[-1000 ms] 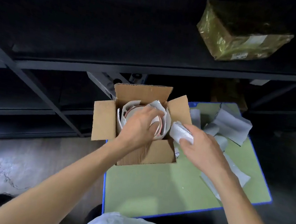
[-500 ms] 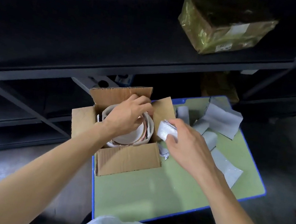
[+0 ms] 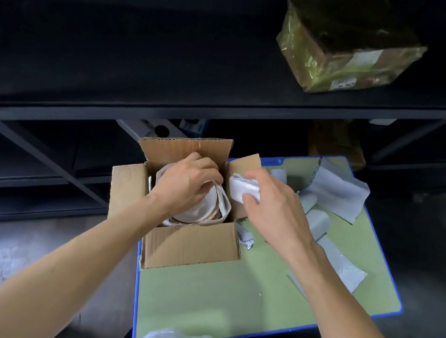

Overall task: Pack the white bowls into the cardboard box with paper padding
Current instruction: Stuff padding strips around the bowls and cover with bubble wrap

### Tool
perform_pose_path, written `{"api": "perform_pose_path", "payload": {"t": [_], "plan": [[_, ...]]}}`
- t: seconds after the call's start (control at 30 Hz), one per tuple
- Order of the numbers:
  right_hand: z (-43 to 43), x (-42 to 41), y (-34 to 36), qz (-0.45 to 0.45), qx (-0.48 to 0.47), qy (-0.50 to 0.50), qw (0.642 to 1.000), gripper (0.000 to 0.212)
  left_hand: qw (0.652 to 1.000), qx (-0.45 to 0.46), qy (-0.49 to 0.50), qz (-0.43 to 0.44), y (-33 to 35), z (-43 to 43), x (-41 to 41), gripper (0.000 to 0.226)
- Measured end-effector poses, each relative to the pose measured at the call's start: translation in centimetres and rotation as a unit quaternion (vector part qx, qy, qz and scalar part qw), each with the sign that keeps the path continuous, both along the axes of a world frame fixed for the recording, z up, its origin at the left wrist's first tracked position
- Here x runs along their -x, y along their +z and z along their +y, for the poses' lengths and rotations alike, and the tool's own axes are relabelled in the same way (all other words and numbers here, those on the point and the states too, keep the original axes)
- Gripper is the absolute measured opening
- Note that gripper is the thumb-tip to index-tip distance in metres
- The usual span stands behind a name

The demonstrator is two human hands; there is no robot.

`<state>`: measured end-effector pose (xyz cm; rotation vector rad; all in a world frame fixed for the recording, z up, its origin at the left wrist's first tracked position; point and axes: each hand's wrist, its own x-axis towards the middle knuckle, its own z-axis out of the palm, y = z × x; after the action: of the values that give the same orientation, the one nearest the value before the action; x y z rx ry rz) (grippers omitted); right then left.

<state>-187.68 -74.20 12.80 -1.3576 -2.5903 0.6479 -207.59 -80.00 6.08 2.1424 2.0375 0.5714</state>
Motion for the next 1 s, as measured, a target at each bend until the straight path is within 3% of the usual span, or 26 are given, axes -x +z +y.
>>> {"api": "perform_pose_path", "payload": {"t": [0.3,0.5,0.73,1.0], "plan": [[2.7,6.6,-0.8,-0.085,-0.071,0.092,0.99,0.027,0.986,-0.039,0.139,-0.086,-1.7,-2.0,-1.9,0.017],[3.3,9.2,-2.9,-0.169,-0.096,0.126,0.973,0.019,0.973,-0.026,0.171,-0.151,-1.7,-1.9,-2.4,0.023],[3.0,7.2,-3.3,-0.093,-0.115,0.127,0.981,0.02,0.936,-0.004,0.243,-0.254,-2.5,-1.3,-3.6,0.02],[2.9,8.4,-4.1,-0.133,-0.101,0.124,0.978,0.015,0.93,-0.021,0.242,-0.277,-2.7,-1.4,-4.2,0.019]]}}
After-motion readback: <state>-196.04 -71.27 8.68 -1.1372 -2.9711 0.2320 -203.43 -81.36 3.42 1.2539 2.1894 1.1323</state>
